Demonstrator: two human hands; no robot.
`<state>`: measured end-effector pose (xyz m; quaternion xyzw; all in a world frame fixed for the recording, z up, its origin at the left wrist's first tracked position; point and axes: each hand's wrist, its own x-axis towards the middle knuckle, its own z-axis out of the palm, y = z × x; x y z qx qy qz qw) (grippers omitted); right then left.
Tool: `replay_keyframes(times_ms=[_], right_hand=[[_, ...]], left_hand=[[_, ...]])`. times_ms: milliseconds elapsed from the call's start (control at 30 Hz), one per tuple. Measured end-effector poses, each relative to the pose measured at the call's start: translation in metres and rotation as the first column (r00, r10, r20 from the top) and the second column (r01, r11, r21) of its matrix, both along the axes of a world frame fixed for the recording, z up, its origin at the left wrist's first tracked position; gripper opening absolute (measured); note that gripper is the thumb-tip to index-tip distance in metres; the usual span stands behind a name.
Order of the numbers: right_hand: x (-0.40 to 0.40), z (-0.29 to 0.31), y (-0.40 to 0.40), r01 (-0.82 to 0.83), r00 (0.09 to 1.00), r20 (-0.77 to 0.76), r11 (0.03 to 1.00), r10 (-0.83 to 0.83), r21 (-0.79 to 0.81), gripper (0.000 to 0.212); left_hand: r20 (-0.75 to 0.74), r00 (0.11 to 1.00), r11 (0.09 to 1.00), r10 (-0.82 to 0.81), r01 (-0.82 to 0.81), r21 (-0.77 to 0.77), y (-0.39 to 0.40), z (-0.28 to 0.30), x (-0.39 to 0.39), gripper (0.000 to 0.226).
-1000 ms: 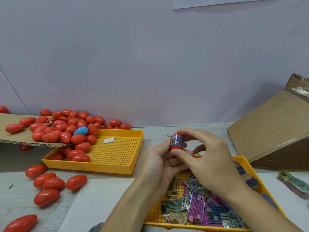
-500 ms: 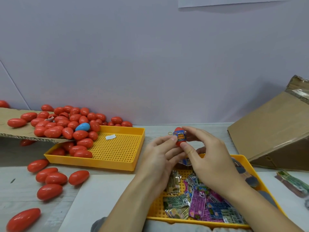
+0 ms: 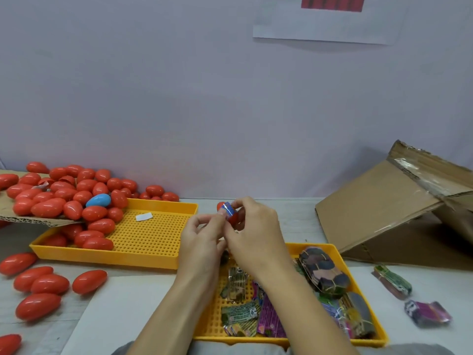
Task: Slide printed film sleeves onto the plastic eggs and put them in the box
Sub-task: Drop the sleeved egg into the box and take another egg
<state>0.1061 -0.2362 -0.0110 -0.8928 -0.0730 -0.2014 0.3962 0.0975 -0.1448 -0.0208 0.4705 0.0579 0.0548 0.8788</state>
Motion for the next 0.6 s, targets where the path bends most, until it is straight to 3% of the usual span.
replay_keyframes(times_ms=[100, 200, 300, 367, 433, 467, 533, 600], right_hand=[[0.004, -0.004, -0.016, 0.057, 0.997, -0.061, 0.981, -0.046, 0.186, 0.017], [0.011, -0.001, -0.044, 0.108, 0.972, -0.232, 0.935, -0.029, 0.337, 0.033], [0.016, 0.008, -0.067, 0.179, 0.900, -0.425, 0.807, 0.097, 0.563, 0.028], [0.021, 0.027, -0.088, 0.211, 0.933, -0.341, 0.597, 0.112, 0.774, 0.024], [0.020, 0.057, -0.121, 0.150, 0.989, -0.138, 0.305, -0.060, 0.940, 0.025], [0.016, 0.071, -0.140, 0.085, 0.987, -0.051, 0.220, -0.153, 0.972, 0.026], [0.004, 0.088, -0.172, 0.006, 0.984, 0.031, 0.204, -0.178, 0.979, 0.039], [-0.006, 0.089, -0.182, 0.092, 0.995, -0.072, 0.341, -0.071, 0.935, 0.061]], left_hand=[[0.021, 0.997, 0.995, -0.070, 0.069, 0.072, -0.003, -0.002, 0.001, 0.013], [0.015, 0.997, 0.973, -0.080, 0.074, 0.218, -0.004, -0.006, 0.000, 0.015], [0.025, 0.997, 0.955, -0.072, 0.062, 0.291, -0.003, -0.009, 0.001, 0.016], [0.026, 0.997, 0.951, -0.068, 0.057, 0.303, -0.002, -0.010, 0.001, 0.016], [0.036, 0.997, 0.954, -0.067, 0.053, 0.296, -0.001, -0.012, 0.003, 0.014], [0.040, 0.997, 0.956, -0.072, 0.057, 0.288, -0.001, -0.012, 0.003, 0.015], [0.042, 0.995, 0.962, -0.085, 0.072, 0.262, -0.002, -0.013, 0.005, 0.018], [0.046, 0.994, 0.966, -0.097, 0.083, 0.245, -0.002, -0.014, 0.007, 0.021]])
